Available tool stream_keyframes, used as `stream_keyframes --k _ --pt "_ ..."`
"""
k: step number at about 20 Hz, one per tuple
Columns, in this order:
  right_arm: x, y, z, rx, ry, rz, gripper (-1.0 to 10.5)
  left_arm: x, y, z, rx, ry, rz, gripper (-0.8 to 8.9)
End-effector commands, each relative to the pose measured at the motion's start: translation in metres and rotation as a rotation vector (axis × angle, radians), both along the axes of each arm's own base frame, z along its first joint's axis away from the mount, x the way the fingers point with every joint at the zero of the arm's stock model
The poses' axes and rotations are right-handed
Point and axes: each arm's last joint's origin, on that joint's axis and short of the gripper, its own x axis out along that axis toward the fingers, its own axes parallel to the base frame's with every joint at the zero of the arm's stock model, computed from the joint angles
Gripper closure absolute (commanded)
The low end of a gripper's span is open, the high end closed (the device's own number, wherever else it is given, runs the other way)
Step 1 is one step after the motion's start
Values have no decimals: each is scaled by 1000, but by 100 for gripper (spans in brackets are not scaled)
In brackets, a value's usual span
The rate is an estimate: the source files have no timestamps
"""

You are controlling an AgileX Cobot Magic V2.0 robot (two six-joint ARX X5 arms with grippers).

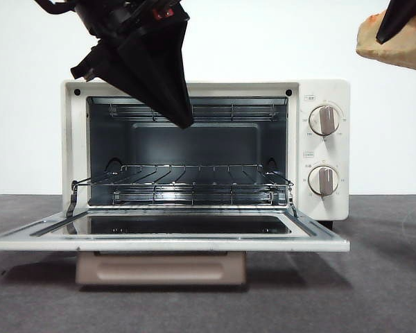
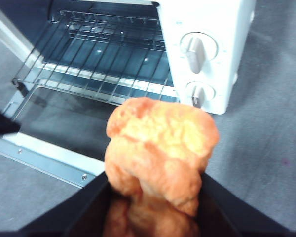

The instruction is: The left arm flap open the oven, the right arm pick bread and place it into oven, the left arm flap close the oven

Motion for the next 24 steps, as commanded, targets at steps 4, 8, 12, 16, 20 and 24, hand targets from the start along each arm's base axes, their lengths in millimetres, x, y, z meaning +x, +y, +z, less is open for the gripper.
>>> stream_keyframes --k 4,8,12,16,20,24 --pt "0 3 6 32 -6 49 734 -5 40 34 -127 -113 125 798" --pt "5 8 5 59 21 88 734 -29 91 35 -177 -174 244 798" --pt "19 21 2 128 51 152 734 -61 129 21 -179 -194 337 798" --pt "36 40 -4 212 93 227 734 -85 148 15 -158 -177 374 798" --pt "58 69 -15 288 112 251 734 -95 153 17 -166 -190 372 798" --pt "89 95 -36 362 113 179 734 -96 153 18 -170 -195 371 798"
